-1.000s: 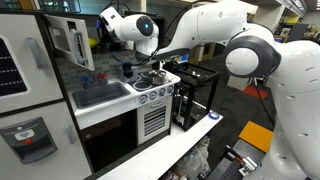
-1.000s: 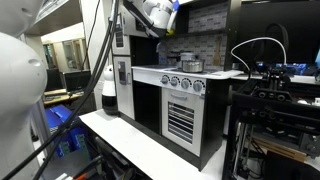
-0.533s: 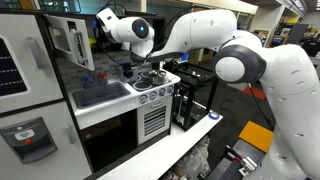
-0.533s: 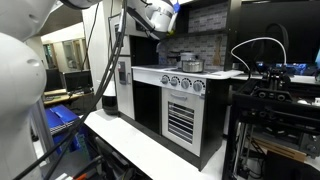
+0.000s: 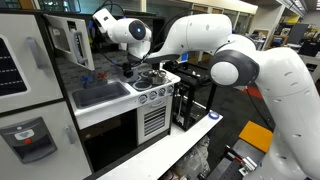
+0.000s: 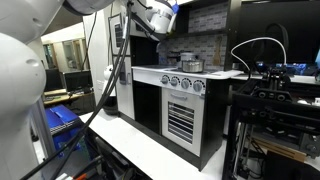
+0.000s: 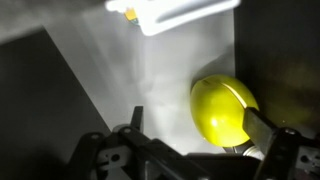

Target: Open the oven door and remove the yellow object.

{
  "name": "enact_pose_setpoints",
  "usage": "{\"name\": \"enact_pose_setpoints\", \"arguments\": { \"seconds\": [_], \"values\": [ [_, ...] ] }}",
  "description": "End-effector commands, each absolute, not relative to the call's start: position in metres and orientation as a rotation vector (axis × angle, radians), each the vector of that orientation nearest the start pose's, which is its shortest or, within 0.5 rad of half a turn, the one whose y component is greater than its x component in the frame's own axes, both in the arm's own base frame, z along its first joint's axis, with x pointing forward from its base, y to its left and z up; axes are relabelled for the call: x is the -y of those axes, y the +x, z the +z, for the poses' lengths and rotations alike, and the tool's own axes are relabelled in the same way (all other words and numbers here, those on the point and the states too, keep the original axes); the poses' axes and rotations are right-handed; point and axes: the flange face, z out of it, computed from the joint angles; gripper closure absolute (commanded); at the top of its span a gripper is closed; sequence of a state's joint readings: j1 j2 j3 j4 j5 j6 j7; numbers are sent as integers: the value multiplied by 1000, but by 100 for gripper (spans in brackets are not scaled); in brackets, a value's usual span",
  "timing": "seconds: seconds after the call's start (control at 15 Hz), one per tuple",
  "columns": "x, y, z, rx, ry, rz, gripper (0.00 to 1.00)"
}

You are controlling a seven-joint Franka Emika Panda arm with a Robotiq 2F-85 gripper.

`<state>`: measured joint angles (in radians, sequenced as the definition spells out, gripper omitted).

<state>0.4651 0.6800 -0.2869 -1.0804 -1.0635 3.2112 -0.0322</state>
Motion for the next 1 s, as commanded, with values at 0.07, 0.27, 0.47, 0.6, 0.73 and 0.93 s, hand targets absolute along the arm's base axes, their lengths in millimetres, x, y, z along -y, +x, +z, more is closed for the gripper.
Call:
{"name": "enact_pose_setpoints", "arguments": {
  "seconds": [0.07, 0.27, 0.47, 0.6, 0.73, 0.93],
  "values": [
    [-301, 712, 552, -1424, 1393, 1471, 26],
    [-305, 711, 549, -1447, 1373, 1456, 48],
    [-305, 713, 547, -1458, 1360, 1436, 69],
    [-304, 714, 547, -1462, 1352, 1425, 83],
    [-304, 714, 548, -1464, 1345, 1425, 96],
    [-311, 711, 555, -1441, 1385, 1519, 100]
  ]
}}
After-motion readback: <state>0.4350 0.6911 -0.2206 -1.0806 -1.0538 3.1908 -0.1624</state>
